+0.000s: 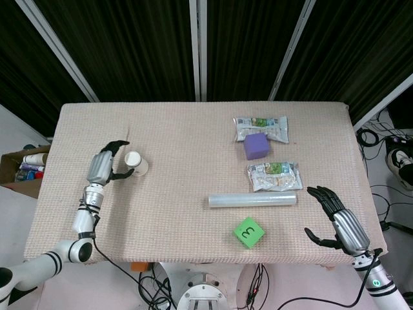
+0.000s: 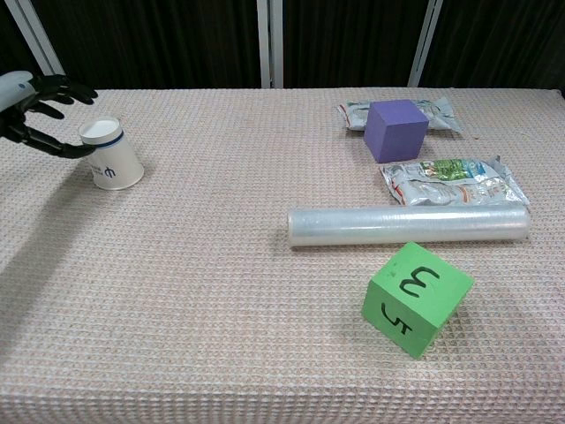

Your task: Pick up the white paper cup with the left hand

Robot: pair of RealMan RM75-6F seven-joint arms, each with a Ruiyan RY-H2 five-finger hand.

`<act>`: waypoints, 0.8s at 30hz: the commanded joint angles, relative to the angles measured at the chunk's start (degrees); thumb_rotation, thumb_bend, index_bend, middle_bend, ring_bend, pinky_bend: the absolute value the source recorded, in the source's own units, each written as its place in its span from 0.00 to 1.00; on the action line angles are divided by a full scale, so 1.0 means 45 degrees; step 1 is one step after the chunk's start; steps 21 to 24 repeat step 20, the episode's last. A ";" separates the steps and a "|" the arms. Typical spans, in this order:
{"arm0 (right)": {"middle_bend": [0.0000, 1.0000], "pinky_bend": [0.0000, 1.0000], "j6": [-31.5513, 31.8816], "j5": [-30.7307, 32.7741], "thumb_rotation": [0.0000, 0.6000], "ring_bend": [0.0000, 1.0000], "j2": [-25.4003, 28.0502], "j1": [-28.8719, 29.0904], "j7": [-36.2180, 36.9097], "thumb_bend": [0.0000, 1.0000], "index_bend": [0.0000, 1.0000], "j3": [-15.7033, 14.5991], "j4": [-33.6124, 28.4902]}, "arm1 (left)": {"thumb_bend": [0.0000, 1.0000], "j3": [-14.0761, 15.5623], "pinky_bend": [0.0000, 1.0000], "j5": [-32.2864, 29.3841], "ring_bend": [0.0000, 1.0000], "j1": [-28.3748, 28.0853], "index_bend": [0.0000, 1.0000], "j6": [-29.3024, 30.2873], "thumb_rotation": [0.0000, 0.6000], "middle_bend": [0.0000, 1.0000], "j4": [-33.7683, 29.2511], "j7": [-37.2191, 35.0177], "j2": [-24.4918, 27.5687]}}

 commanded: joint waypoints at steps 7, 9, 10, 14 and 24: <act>0.10 0.00 -0.1238 0.1639 1.00 0.00 0.0511 0.0357 -0.0109 0.27 0.09 0.0659 0.0421 | 0.21 0.0842 0.18 -0.0408 0.11 0.2704 0.22 0.3393 1.00 0.18 -0.5083 0.4652 0.4764; 0.10 0.00 -0.1342 0.1707 1.00 0.00 0.0480 0.0399 -0.0276 0.27 0.09 0.0719 0.0511 | 0.21 0.1130 0.18 -0.0018 0.11 0.3176 0.22 0.4084 1.00 0.18 -0.5177 0.4706 0.4976; 0.10 0.00 -0.1371 0.1741 1.00 0.00 0.0416 0.0411 -0.0432 0.27 0.09 0.0764 0.0537 | 0.21 0.1340 0.18 0.0266 0.11 0.3476 0.23 0.4473 1.00 0.18 -0.5232 0.4654 0.5102; 0.10 0.00 -0.1385 0.1606 1.00 0.00 0.0230 0.0461 -0.0684 0.27 0.09 0.0811 0.0428 | 0.21 0.1944 0.18 0.0867 0.11 0.4326 0.23 0.5311 1.00 0.18 -0.5680 0.4450 0.5500; 0.10 0.00 -0.0940 0.1436 1.00 0.00 -0.0092 0.0185 -0.1764 0.27 0.09 0.0805 0.0175 | 0.21 0.2825 0.17 0.1581 0.11 0.5322 0.23 0.6064 1.00 0.18 -0.6733 0.4816 0.6227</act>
